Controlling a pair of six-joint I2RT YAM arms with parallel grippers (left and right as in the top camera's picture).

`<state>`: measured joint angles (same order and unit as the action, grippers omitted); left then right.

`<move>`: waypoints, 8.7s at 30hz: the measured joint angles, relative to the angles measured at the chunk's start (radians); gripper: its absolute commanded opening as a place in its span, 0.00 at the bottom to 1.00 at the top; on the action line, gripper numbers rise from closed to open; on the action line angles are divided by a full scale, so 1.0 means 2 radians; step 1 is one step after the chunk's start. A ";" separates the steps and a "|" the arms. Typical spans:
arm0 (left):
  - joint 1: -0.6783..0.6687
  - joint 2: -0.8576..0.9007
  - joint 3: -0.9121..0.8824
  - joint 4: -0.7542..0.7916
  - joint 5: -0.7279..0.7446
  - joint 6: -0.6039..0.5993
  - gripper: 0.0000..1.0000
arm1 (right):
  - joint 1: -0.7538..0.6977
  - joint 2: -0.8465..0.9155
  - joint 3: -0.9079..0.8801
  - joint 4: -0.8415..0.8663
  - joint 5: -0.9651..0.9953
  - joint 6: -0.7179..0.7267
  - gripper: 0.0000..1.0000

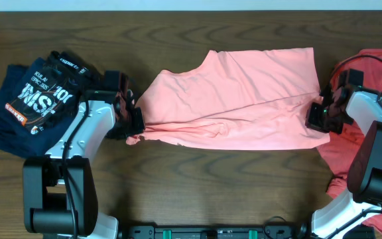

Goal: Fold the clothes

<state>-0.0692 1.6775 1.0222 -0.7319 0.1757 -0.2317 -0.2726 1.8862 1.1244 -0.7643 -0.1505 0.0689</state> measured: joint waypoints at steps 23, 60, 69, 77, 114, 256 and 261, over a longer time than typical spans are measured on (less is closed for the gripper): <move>0.007 -0.065 -0.034 0.006 -0.039 0.002 0.56 | 0.001 -0.010 0.005 -0.087 0.005 0.016 0.24; -0.027 0.206 0.130 0.306 0.115 0.050 0.06 | 0.043 -0.110 0.098 -0.047 -0.043 -0.015 0.68; -0.007 0.161 0.130 0.251 0.131 0.040 0.06 | 0.047 -0.069 0.104 0.067 -0.001 -0.013 0.69; -0.016 0.117 0.134 0.227 0.137 0.039 0.06 | 0.051 0.081 0.207 0.121 0.018 -0.011 0.79; -0.006 0.117 0.133 0.019 0.131 -0.009 0.06 | 0.056 0.089 0.372 -0.194 0.037 0.023 0.01; 0.034 -0.074 0.017 -0.167 -0.116 -0.147 0.88 | 0.019 0.074 0.119 -0.117 -0.038 -0.149 0.71; 0.034 -0.081 0.017 -0.168 -0.115 -0.147 0.88 | 0.023 0.074 0.111 -0.131 -0.054 -0.154 0.46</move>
<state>-0.0017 1.5162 1.0561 -1.0672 -0.0551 -0.5266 -0.2260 2.0350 1.3460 -1.0271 -0.2592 -0.2390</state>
